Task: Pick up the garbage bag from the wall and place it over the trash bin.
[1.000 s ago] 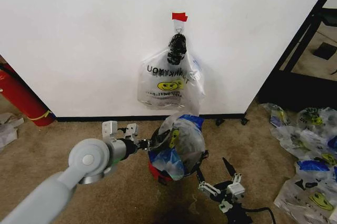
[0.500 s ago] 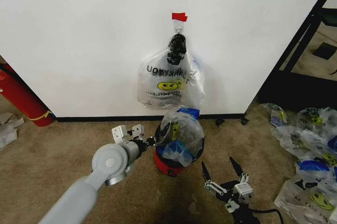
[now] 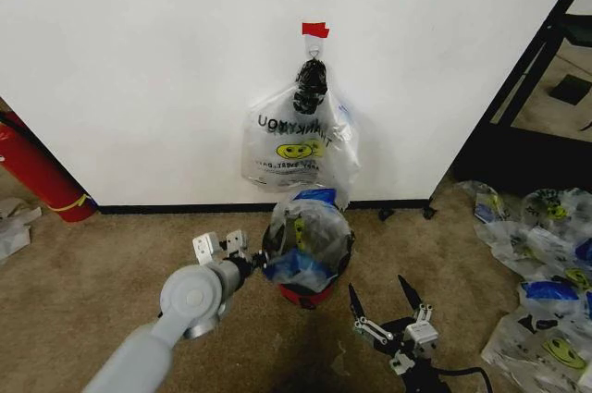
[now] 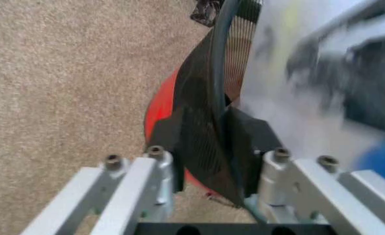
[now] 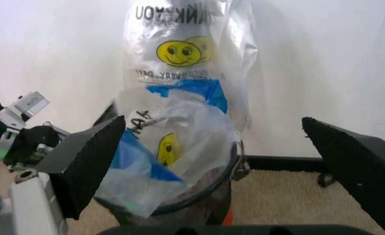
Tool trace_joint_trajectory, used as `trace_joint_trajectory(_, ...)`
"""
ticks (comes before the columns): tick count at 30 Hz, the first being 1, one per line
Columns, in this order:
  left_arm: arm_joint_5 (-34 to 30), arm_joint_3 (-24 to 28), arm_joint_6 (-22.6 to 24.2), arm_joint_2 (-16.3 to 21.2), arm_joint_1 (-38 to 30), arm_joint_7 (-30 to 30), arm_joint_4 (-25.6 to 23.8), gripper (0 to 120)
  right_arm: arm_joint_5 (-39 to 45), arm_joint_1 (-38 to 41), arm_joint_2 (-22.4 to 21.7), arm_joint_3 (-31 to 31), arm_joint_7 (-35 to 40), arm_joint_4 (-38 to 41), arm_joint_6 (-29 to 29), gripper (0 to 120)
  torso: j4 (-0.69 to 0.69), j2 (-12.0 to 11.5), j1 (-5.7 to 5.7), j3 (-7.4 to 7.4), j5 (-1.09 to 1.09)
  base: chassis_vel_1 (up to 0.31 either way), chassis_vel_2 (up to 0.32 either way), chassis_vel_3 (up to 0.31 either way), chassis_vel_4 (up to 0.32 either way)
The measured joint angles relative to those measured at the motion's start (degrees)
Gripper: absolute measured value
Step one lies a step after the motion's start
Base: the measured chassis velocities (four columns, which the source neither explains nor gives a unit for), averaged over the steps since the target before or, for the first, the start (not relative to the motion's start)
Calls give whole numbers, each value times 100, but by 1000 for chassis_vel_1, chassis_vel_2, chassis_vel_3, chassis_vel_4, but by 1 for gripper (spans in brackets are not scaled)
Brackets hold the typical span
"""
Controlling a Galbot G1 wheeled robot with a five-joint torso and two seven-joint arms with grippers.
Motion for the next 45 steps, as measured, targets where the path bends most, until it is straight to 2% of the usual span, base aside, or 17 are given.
trace_joint_trajectory(4,173,-93,55,42,140,83,-214,47,-41,2,-5,-34,0,26,3,100,1,0,0,0,-1,0,0,0,0)
trace_joint_trajectory(6,204,-118,59,56,169,112,-287,50,-50,-1,-8,-35,0,37,6,100,1,0,0,0,-1,0,0,0,0)
trace_joint_trajectory(9,285,-227,66,160,251,190,-573,66,-78,-22,-17,-36,-1,51,31,100,1,0,0,-1,-1,0,0,0,0)
trace_joint_trajectory(12,392,-302,74,262,321,262,-747,72,-83,-32,-23,-36,-2,52,42,100,0,0,0,-1,-1,0,0,0,0)
trace_joint_trajectory(17,1006,-555,42,476,724,626,-1269,92,366,-70,-87,-99,-10,220,-169,100,1,0,0,-1,0,0,0,0,0)
trace_joint_trajectory(18,1319,-626,8,519,892,762,-1424,95,594,-78,-119,-101,-17,310,-306,100,1,0,0,-1,-1,0,0,0,0)
trace_joint_trajectory(19,1319,-626,8,519,892,762,-1424,95,594,-78,-119,-101,-17,310,-306,100,1,0,0,-1,-1,0,0,0,0)
trace_joint_trajectory(23,2802,-747,-314,646,1401,1234,-1764,100,1658,-18,-279,-25,-18,685,-942,100,2,0,0,-1,0,0,0,0,0)
trace_joint_trajectory(25,3617,-720,-673,725,1557,1468,-1826,100,2376,40,-359,119,14,919,-1351,100,4,0,0,-1,0,0,0,0,0)
trace_joint_trajectory(26,4011,-696,-862,762,1609,1586,-1838,100,2721,78,-396,199,36,1008,-1560,100,-1,0,0,-1,-1,0,0,0,0)
trace_joint_trajectory(27,4011,-696,-862,762,1609,1586,-1838,100,2721,78,-396,199,36,1008,-1560,100,-1,0,0,-1,-1,0,0,0,0)
trace_joint_trajectory(28,4267,-680,-998,785,1651,1663,-1849,100,2982,118,-431,251,60,1062,-1722,100,-2,0,0,-1,-1,0,0,0,0)
trace_joint_trajectory(30,4865,-592,-1365,836,1730,1847,-1869,100,3905,302,-509,399,247,1199,-2354,100,3,0,0,-1,1,0,0,0,0)
trace_joint_trajectory(33,5058,-444,-1510,870,1665,1981,-1850,100,4626,485,-483,507,507,1234,-2982,100,0,0,0,-1,0,0,0,0,0)
trace_joint_trajectory(37,5092,-376,-1555,894,1636,2050,-1787,100,5056,707,-401,457,720,1173,-3396,100,1,0,0,-1,0,0,0,0,0)
trace_joint_trajectory(45,5237,-328,-1642,970,1611,2147,-1697,100,5358,1211,-8,237,940,705,-3595,100,1,0,0,-1,0,0,0,0,0)
